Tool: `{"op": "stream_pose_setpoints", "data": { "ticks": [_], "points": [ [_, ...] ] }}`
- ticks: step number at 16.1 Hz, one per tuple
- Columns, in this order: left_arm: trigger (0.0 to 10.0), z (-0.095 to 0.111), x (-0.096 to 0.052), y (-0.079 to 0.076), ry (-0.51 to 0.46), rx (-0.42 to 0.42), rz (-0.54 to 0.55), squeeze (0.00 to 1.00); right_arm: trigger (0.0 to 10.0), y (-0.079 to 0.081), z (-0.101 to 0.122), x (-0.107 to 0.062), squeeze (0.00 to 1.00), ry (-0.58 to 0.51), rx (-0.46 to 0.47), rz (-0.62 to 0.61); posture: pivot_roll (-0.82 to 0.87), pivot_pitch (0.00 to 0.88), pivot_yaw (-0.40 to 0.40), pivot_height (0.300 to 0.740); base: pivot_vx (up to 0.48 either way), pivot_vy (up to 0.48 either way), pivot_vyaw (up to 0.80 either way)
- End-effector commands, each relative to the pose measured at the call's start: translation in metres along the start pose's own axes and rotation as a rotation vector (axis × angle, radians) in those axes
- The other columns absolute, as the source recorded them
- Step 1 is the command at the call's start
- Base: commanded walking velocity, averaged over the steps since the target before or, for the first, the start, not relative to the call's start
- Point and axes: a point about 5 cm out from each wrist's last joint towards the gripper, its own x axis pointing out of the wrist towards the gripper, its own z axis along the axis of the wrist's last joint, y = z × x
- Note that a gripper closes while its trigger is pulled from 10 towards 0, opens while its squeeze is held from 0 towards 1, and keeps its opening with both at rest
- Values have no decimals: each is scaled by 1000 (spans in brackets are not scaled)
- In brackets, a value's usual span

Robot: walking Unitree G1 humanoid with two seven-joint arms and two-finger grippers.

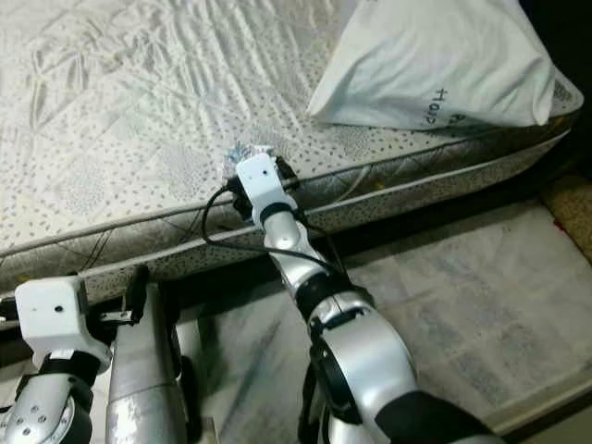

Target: Clean up the room

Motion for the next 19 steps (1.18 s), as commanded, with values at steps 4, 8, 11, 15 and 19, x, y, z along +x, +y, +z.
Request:
{"op": "stream_pose_setpoints", "data": {
  "ticks": [4, 8, 11, 15, 19],
  "points": [
    [10000, -2, 0, 2, 10, 7, 21, 0, 0, 14, 7, 2, 0, 13, 70, 4, 197, 280, -90, 480, 0, 0, 0],
    [10000, -2, 4, 2, 3, 9, 23, 0, 0, 9, 10, 3, 0, -1, 94, -2, 194, 269, -91, 480, 0, 0, 0],
    [10000, -1, 6, 2, -4, 12, 25, 0, 0, 5, 11, 4, 0, -12, 103, -2, 192, 264, -93, 480, 0, 0, 0],
    [10000, -2, 7, 2, -5, 10, 30, 0, 0, 5, 10, 4, 0, -13, 114, 3, 193, 260, -97, 480, 0, 0, 0],
    [10000, -3, 8, 1, -7, 7, 34, 0, 0, 7, 13, 4, 0, -23, 125, 16, 194, 260, -101, 480, 0, 0, 0]
  ]
}}
